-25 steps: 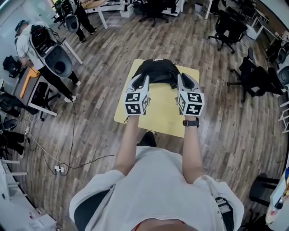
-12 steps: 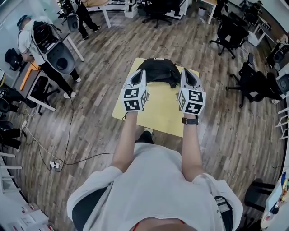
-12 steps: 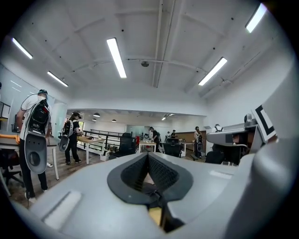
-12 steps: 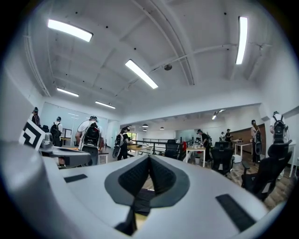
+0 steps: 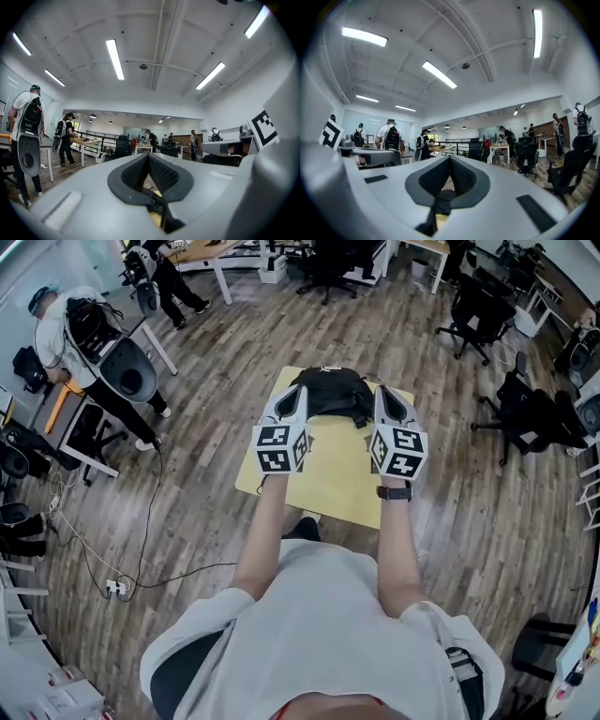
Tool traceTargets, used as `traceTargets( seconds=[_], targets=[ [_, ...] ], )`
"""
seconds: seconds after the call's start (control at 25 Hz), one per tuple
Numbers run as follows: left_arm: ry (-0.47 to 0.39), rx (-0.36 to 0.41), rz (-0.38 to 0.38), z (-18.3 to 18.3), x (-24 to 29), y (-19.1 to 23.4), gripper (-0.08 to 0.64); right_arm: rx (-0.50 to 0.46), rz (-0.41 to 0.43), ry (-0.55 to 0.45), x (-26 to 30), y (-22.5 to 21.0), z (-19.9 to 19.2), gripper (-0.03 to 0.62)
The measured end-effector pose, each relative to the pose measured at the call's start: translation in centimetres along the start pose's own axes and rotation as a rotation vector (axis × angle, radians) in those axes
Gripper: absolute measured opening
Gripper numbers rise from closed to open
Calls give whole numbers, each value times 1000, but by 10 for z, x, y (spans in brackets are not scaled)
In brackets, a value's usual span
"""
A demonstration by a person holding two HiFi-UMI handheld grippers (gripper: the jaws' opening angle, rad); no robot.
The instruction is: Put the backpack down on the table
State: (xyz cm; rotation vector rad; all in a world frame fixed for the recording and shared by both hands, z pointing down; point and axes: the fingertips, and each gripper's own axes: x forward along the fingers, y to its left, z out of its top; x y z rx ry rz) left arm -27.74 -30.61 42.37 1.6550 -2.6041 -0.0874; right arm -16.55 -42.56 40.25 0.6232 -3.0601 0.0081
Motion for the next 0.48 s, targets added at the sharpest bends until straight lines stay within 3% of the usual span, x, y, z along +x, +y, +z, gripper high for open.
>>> traceTargets(
  seconds=[0.48],
  targets=[
    [41,-1,-15,-9,27,13,11,23,30,6,29,0,-3,11]
  ],
)
